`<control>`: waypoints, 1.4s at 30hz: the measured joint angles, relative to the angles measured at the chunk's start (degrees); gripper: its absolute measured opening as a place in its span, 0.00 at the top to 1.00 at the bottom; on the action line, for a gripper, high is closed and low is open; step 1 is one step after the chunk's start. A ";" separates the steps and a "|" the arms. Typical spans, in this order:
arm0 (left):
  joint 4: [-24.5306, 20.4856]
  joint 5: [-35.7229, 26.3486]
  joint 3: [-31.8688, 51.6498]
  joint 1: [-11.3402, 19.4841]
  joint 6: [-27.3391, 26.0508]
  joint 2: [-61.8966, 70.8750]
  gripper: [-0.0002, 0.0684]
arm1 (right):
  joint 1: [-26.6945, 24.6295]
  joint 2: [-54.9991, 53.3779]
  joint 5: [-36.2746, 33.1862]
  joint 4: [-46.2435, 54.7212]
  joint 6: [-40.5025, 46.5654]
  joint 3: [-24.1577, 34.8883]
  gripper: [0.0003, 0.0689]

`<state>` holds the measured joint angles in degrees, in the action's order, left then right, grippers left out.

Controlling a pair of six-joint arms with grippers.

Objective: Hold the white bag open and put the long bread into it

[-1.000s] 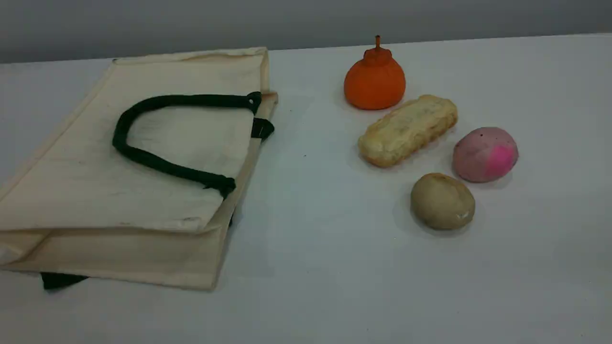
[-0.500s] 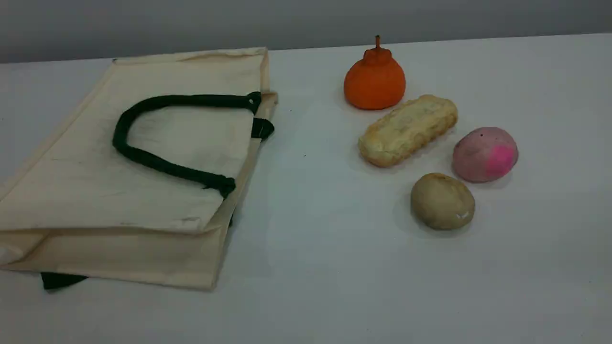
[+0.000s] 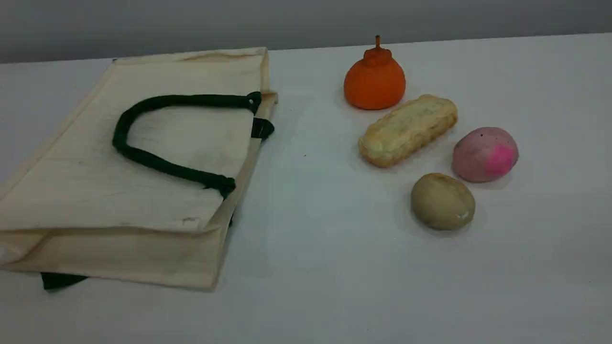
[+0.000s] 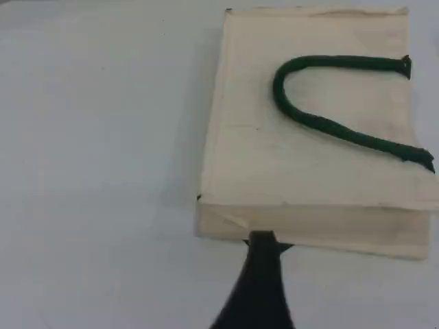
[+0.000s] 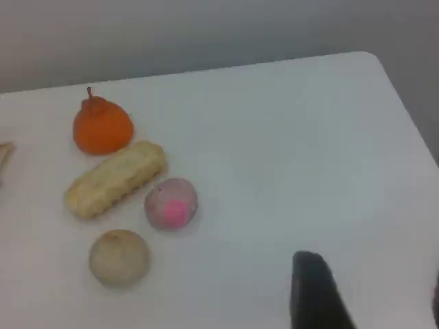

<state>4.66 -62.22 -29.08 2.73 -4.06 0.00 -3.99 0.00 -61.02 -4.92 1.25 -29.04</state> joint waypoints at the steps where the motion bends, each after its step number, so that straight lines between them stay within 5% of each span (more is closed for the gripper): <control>1: 0.00 0.00 0.00 0.00 0.00 0.00 0.15 | 0.00 0.00 0.00 0.00 0.00 0.00 0.52; 38: -0.17 0.91 -0.26 0.00 0.07 0.21 0.15 | 0.05 0.00 0.22 -0.32 -0.66 0.00 0.52; 42: 0.20 2.69 -1.45 0.00 -3.00 2.77 0.15 | 0.05 0.00 0.29 -1.86 -3.10 -0.06 0.52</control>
<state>4.86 -59.53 -30.53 2.73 -7.06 2.77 -3.94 0.00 -60.73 -6.79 -1.85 -29.10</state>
